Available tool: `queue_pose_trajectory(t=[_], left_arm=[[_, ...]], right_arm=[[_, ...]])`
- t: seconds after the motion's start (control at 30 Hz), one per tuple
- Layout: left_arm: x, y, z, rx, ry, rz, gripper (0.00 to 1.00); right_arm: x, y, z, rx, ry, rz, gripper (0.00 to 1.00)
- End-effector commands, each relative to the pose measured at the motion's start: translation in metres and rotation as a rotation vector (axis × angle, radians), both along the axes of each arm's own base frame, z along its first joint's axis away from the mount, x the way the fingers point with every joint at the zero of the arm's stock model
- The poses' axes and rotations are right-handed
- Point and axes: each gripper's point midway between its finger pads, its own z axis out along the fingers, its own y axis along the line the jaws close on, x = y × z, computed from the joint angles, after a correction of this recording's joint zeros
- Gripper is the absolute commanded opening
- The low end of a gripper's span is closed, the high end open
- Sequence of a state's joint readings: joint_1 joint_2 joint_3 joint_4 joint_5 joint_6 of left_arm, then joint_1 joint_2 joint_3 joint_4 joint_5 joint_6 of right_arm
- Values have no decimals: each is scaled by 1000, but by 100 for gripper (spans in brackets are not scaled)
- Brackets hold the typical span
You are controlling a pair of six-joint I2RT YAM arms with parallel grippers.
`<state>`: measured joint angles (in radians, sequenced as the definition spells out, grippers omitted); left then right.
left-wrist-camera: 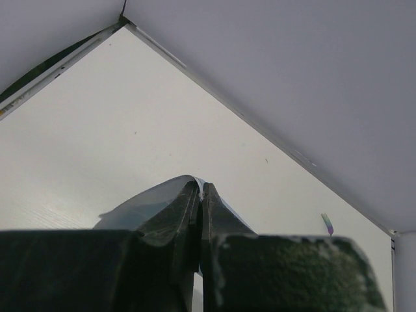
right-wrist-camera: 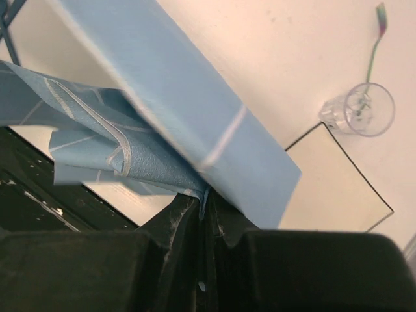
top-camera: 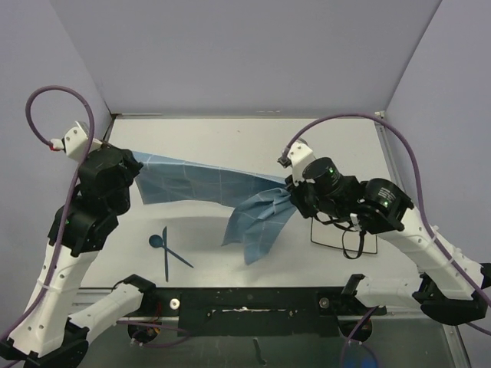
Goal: Set the dinner table for one person
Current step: Flatten out the napkin at the center of the board.
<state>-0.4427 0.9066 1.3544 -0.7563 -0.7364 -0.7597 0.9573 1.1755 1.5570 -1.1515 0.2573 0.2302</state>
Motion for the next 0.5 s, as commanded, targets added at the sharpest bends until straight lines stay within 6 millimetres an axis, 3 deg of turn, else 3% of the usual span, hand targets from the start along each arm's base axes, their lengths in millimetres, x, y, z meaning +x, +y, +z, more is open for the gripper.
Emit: queue_pose_trajectory(t=[0.0,0.23,0.47], left_arm=[[-21,32,48,69,-110,93,0],[-30,38,42,76,-94,104,0],[-9,28,22,109,-29,95,0]], right_arm=[[-1,-55,1,-160,-58,-98,0],[-2,-53,-20,-156,-39,-105,0],[4,-31,-56,-178,5,-42,0]])
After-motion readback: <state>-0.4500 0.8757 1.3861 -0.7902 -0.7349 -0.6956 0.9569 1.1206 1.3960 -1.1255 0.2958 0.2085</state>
